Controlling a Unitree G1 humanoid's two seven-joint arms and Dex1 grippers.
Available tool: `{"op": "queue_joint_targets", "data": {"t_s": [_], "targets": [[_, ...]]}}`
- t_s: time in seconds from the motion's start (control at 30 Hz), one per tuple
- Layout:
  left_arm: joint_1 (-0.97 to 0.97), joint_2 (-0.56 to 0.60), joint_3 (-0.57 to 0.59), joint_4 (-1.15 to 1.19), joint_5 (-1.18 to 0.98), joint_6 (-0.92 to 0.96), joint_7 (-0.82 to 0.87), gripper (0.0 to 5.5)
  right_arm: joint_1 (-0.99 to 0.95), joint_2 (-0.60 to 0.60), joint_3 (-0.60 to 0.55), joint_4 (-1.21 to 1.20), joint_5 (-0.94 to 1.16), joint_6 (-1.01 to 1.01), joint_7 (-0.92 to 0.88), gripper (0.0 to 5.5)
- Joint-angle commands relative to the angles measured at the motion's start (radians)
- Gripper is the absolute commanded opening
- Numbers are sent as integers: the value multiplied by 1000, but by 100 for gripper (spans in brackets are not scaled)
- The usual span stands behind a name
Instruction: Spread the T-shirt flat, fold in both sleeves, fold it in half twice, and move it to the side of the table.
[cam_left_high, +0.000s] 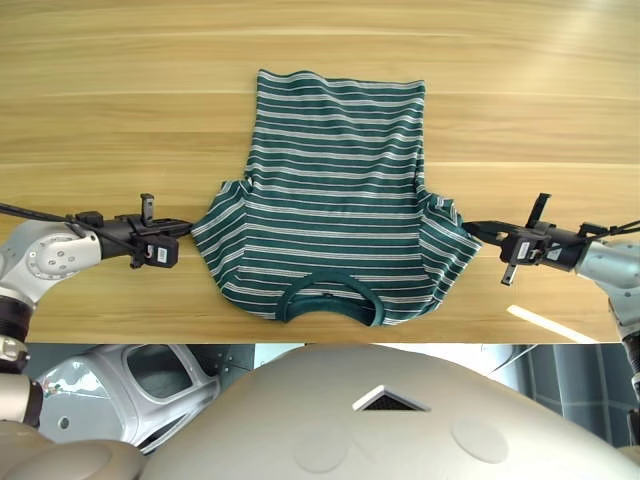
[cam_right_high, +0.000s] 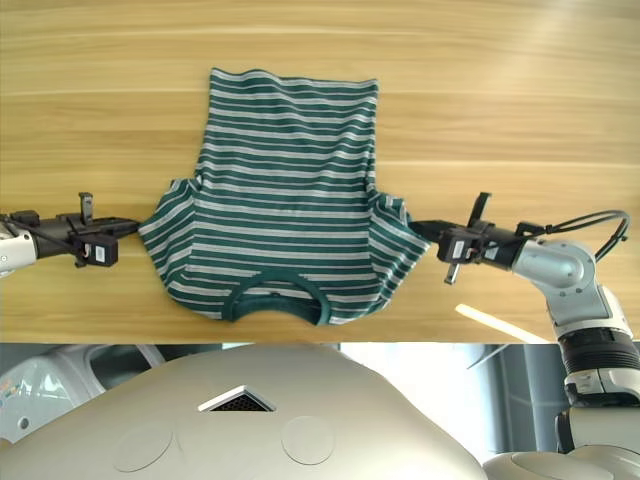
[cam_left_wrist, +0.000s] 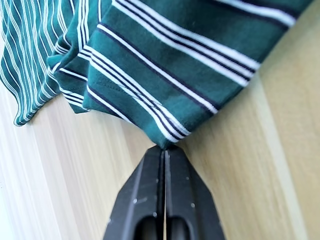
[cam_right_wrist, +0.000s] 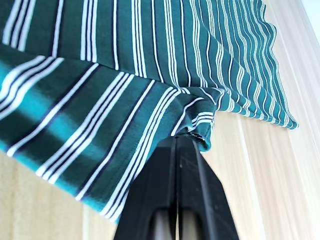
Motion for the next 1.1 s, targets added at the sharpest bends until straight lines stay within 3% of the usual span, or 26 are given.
{"op": "queue_joint_targets", "data": {"t_s": [0.03,0.3,0.8,1.1], "targets": [[-15,-23,-32,36,38,-17,17,1,-6,3,-13,1,9,-3,-2,0],[10,9,-23,-52,-57,-28,-29,1,-7,2,-20,5,23,-1,1,0],[120,100,121,-367,-240,109,-110,1,-14,23,-9,37,26,-15,5,0],[50,23,103,-420,-212,106,-122,1,-18,45,-4,27,23,-9,4,0]]}}
